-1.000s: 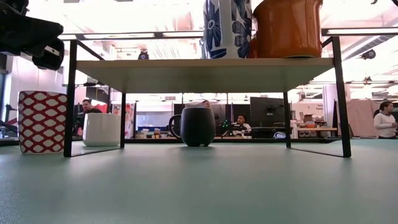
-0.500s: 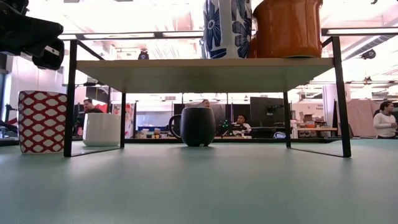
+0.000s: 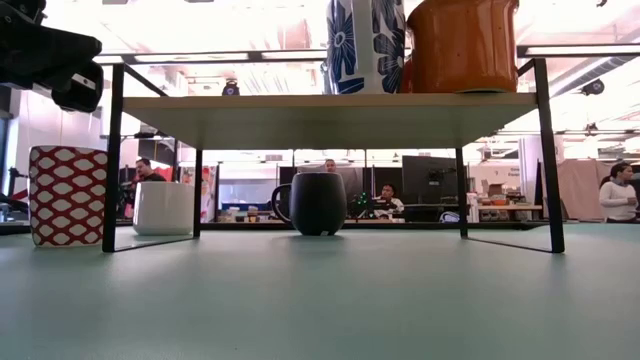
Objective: Place coffee mugs
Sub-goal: Put the black blue mug on the shelf
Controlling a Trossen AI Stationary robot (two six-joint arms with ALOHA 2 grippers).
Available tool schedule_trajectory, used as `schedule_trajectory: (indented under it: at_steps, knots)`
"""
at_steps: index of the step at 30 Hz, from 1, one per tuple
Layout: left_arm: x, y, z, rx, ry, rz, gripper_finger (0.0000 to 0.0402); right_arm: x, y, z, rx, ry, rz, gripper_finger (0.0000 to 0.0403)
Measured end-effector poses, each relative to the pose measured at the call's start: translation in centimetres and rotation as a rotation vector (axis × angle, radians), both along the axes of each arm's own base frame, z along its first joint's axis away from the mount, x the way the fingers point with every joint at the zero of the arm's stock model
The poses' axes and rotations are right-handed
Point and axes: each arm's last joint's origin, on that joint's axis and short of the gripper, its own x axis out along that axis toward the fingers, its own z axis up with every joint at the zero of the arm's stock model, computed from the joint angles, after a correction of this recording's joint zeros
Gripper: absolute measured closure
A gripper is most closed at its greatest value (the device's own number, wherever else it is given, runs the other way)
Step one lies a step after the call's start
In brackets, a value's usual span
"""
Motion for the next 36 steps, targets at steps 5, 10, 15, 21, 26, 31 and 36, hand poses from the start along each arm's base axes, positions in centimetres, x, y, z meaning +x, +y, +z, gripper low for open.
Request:
schedule_trajectory:
  at_steps: [5,10,15,21,26,31,36]
  knots:
    - [0.0,0.0,0.0,0.0,0.0,0.0,0.0402,-1.3,1.7,0.3,0.045,-0.12,0.07,0.0334]
    - [0.0,0.0,0.0,0.0,0.0,0.0,0.0402,-1.8,2.8,-1.7,0.083,-0.207,0.121,0.033]
    - [0.0,0.0,0.0,0.0,0.0,0.0,0.0402,-3.2,2.6,-4.7,0.17,-0.23,0.073,0.0328]
    - [0.0,0.1,-0.1,0.029,0.01,0.027,0.0402,-5.6,2.6,-8.0,0.286,-0.361,0.096,0.0334]
    - [0.0,0.1,-0.1,0.02,0.011,0.027,0.0402,-7.1,3.0,-11.6,0.365,-0.529,0.184,0.0335]
    - [0.0,0.1,-0.1,0.021,0.011,0.027,0.0402,-8.2,2.8,-15.6,0.49,-0.639,0.225,0.0335]
    - [0.0,0.1,-0.1,0.023,0.011,0.033,0.0402,-9.1,2.2,-19.5,0.594,-0.778,0.229,0.0335]
